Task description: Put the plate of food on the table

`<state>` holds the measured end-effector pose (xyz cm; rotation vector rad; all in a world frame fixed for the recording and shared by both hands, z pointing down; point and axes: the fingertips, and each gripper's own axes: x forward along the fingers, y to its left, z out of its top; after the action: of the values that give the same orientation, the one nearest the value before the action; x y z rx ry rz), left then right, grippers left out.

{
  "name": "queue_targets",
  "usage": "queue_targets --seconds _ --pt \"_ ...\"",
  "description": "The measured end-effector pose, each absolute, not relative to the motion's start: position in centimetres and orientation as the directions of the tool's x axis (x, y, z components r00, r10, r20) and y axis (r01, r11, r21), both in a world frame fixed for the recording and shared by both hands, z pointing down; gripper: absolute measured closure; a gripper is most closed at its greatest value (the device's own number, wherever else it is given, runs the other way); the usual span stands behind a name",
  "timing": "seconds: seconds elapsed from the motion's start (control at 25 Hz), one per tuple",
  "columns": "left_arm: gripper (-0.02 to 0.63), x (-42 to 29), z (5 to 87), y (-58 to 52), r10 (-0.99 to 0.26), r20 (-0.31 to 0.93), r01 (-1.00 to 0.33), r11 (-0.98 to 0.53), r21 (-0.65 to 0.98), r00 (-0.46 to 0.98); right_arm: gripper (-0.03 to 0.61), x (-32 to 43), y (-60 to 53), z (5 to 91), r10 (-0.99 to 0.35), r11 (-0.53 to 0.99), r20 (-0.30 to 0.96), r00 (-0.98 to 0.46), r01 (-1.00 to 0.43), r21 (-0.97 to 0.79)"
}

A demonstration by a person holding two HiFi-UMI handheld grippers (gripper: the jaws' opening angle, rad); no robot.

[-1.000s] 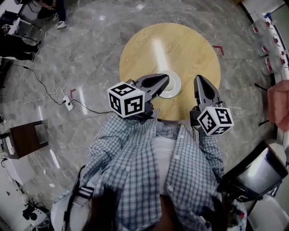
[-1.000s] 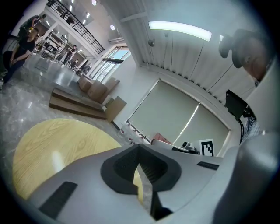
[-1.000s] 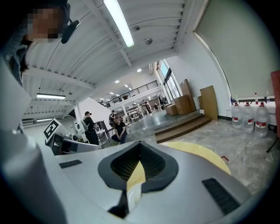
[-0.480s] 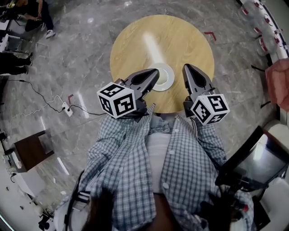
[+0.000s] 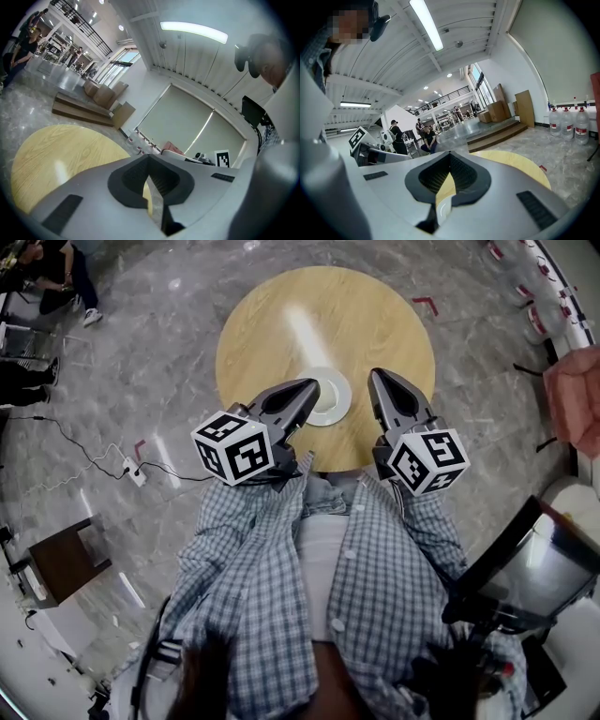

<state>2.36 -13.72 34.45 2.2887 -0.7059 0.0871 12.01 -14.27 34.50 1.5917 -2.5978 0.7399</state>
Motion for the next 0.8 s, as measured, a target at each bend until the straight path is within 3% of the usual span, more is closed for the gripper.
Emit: queue_targets --seconds 0.8 --pt "0.606 2.38 34.54 -14.36 -0.455 0.268 -0.512 -0.586 0.628 0.849 0.571 11.45 -14.88 34.61 -0.827 0.389 0.258 -0.499 -0.84 -0.378"
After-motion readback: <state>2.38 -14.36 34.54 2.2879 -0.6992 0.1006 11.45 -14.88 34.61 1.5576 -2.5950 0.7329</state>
